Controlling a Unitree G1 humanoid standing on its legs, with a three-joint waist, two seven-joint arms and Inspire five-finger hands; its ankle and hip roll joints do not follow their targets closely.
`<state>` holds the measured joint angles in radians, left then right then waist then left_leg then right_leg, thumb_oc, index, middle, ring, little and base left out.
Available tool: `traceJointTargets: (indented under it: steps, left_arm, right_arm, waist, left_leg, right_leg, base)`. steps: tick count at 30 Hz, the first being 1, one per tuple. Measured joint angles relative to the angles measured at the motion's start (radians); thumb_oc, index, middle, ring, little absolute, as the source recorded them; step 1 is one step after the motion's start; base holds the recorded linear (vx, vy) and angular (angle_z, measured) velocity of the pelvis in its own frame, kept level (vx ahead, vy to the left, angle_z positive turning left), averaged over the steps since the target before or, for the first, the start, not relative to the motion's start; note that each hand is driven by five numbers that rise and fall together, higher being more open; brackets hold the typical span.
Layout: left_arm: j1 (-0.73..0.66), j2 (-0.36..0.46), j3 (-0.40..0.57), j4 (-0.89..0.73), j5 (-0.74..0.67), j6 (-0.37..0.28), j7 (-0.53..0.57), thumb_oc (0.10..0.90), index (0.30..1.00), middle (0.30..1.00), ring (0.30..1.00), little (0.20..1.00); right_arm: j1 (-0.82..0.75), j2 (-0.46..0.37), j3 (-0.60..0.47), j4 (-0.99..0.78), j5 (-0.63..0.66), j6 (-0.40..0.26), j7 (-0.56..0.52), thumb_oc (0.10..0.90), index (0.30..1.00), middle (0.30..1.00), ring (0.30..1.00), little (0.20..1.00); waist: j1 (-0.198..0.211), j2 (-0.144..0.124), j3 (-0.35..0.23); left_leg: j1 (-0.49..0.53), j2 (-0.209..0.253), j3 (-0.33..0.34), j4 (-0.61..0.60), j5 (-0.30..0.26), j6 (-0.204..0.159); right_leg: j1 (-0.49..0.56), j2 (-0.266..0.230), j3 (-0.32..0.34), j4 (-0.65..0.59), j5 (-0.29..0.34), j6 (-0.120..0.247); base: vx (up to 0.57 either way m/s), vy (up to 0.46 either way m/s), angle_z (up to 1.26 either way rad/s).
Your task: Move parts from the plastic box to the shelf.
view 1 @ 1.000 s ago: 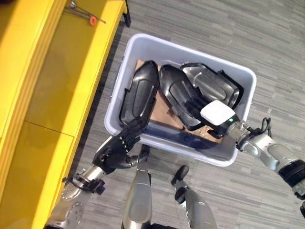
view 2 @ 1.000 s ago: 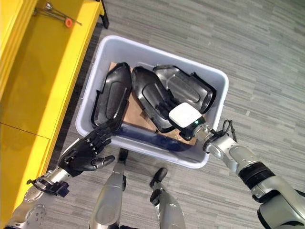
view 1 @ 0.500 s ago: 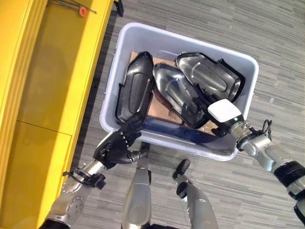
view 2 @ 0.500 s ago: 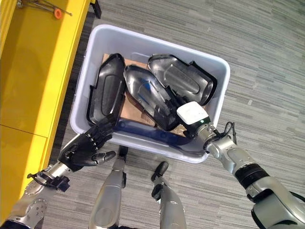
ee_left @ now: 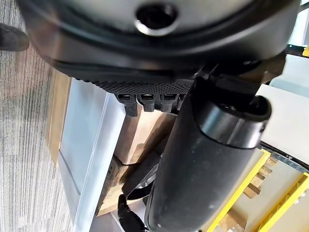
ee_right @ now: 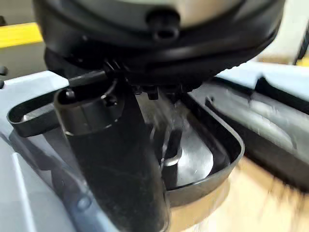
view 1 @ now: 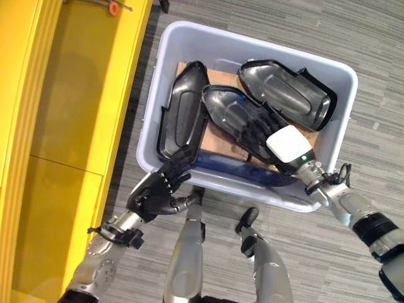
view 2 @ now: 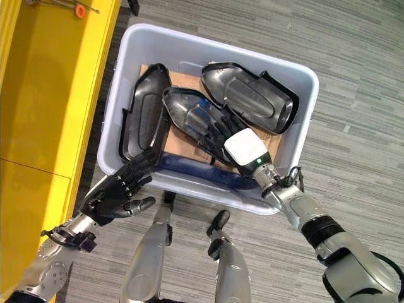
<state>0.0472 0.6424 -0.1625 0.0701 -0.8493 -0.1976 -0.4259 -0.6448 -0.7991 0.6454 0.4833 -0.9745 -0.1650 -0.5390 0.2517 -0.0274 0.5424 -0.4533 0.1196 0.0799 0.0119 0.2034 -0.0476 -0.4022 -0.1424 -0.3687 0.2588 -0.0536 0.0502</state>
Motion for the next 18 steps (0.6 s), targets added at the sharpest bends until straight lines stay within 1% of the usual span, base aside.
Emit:
traceJointTargets:
  steps: [2, 6, 7, 8, 10, 13, 14, 15, 16, 18]
  left_arm:
    - [-0.004, -0.003, -0.006, 0.000, 0.000, -0.001, 0.000, 0.900, 1.000, 1.000, 1.000, 1.000]
    - [-0.007, -0.004, -0.012, 0.002, 0.000, -0.003, 0.001, 0.900, 1.000, 1.000, 1.000, 1.000]
    - [-0.016, -0.004, -0.014, 0.007, 0.000, -0.003, 0.000, 0.900, 1.000, 1.000, 1.000, 1.000]
    - [-0.021, -0.004, -0.015, 0.010, 0.000, -0.003, 0.000, 0.900, 1.000, 1.000, 1.000, 1.000]
    - [-0.028, -0.004, -0.020, 0.022, 0.000, -0.004, -0.001, 0.900, 1.000, 1.000, 1.000, 1.000]
    - [-0.035, -0.003, -0.020, 0.026, -0.001, -0.024, -0.003, 0.900, 1.000, 1.000, 1.000, 1.000]
    - [-0.037, -0.003, -0.019, 0.026, -0.001, -0.029, -0.003, 0.900, 1.000, 1.000, 1.000, 1.000]
    - [-0.038, -0.001, -0.019, 0.026, -0.002, -0.034, -0.003, 0.900, 1.000, 1.000, 1.000, 1.000]
    - [-0.040, 0.001, -0.020, 0.032, -0.008, -0.039, -0.003, 0.900, 1.000, 1.000, 1.000, 1.000]
    - [-0.048, 0.005, -0.018, 0.037, -0.008, -0.043, -0.003, 0.900, 1.000, 1.000, 1.000, 1.000]
  right_arm:
    - [0.010, 0.001, -0.016, 0.003, -0.059, -0.010, -0.051, 0.900, 1.000, 1.000, 1.000, 1.000]
    - [0.016, 0.000, -0.020, 0.007, -0.138, -0.061, -0.113, 0.900, 1.000, 1.000, 1.000, 1.000]
    - [0.012, 0.001, -0.019, 0.027, -0.177, -0.088, -0.142, 0.900, 1.000, 1.000, 1.000, 1.000]
    - [0.013, 0.001, -0.017, 0.043, -0.196, -0.097, -0.148, 0.900, 1.000, 1.000, 1.000, 1.000]
    - [0.008, 0.002, -0.006, 0.080, -0.204, -0.097, -0.154, 0.900, 1.000, 1.000, 1.000, 1.000]
    - [-0.025, -0.003, 0.041, 0.177, -0.205, -0.072, -0.141, 0.900, 1.000, 1.000, 1.000, 1.000]
    - [-0.034, -0.005, 0.054, 0.203, -0.204, -0.057, -0.131, 0.865, 0.951, 0.951, 0.951, 0.951]
    - [-0.035, -0.014, 0.064, 0.207, -0.204, -0.051, -0.127, 0.741, 0.778, 0.778, 0.778, 0.778]
    - [-0.045, -0.018, 0.086, 0.222, -0.201, -0.049, -0.131, 0.702, 0.723, 0.723, 0.723, 0.723]
    - [-0.069, -0.030, 0.116, 0.234, -0.200, -0.049, -0.137, 0.645, 0.643, 0.643, 0.643, 0.643]
  waist:
    - [0.000, 0.002, 0.001]
    - [-0.003, 0.015, 0.000]
    - [-0.001, 0.020, -0.001]
    - [0.001, 0.021, 0.000]
    - [0.002, 0.022, 0.000]
    - [0.003, 0.024, -0.001]
    - [0.004, 0.024, -0.001]
    - [0.006, 0.024, -0.001]
    - [0.005, 0.025, -0.001]
    - [0.004, 0.025, -0.001]
  left_leg:
    - [0.000, 0.000, 0.002, -0.001, 0.001, 0.001]
    - [-0.002, -0.002, 0.002, -0.001, 0.002, 0.002]
    - [-0.002, -0.002, 0.002, -0.001, 0.003, 0.002]
    - [-0.002, -0.002, 0.001, -0.001, 0.004, 0.001]
    - [-0.003, -0.003, 0.002, -0.001, 0.004, 0.000]
    - [-0.025, -0.004, -0.001, 0.000, 0.010, -0.001]
    - [-0.034, -0.004, -0.001, 0.000, 0.012, -0.002]
    - [-0.042, -0.003, -0.001, 0.000, 0.015, -0.004]
    - [-0.047, -0.002, -0.002, 0.000, 0.016, -0.005]
    - [-0.055, -0.001, -0.003, 0.002, 0.017, -0.008]
  right_leg:
    - [-0.006, -0.001, 0.002, 0.005, -0.001, 0.000]
    - [-0.010, -0.005, 0.002, 0.015, -0.006, 0.001]
    - [-0.014, -0.007, 0.002, 0.026, -0.011, -0.001]
    - [-0.017, -0.008, 0.002, 0.032, -0.014, -0.001]
    - [-0.025, -0.012, 0.003, 0.044, -0.020, -0.001]
    - [-0.056, -0.017, 0.002, 0.072, -0.033, -0.004]
    - [-0.068, -0.018, 0.002, 0.079, -0.035, -0.005]
    - [-0.079, -0.019, 0.002, 0.087, -0.037, -0.008]
    - [-0.085, -0.019, 0.000, 0.093, -0.039, -0.007]
    - [-0.099, -0.021, -0.001, 0.105, -0.045, -0.010]
  base:
    - [-0.01, 0.023, -0.01]
    - [0.00, 0.000, 0.00]
    - [0.00, 0.000, 0.00]
    - [0.00, 0.000, 0.00]
    - [-0.01, -0.020, 0.02]
    - [-0.02, -0.049, 0.03]
    - [-0.03, -0.073, 0.01]
    - [-0.02, -0.073, 0.00]
    - [-0.02, -0.066, 0.00]
    - [-0.03, -0.050, 0.01]
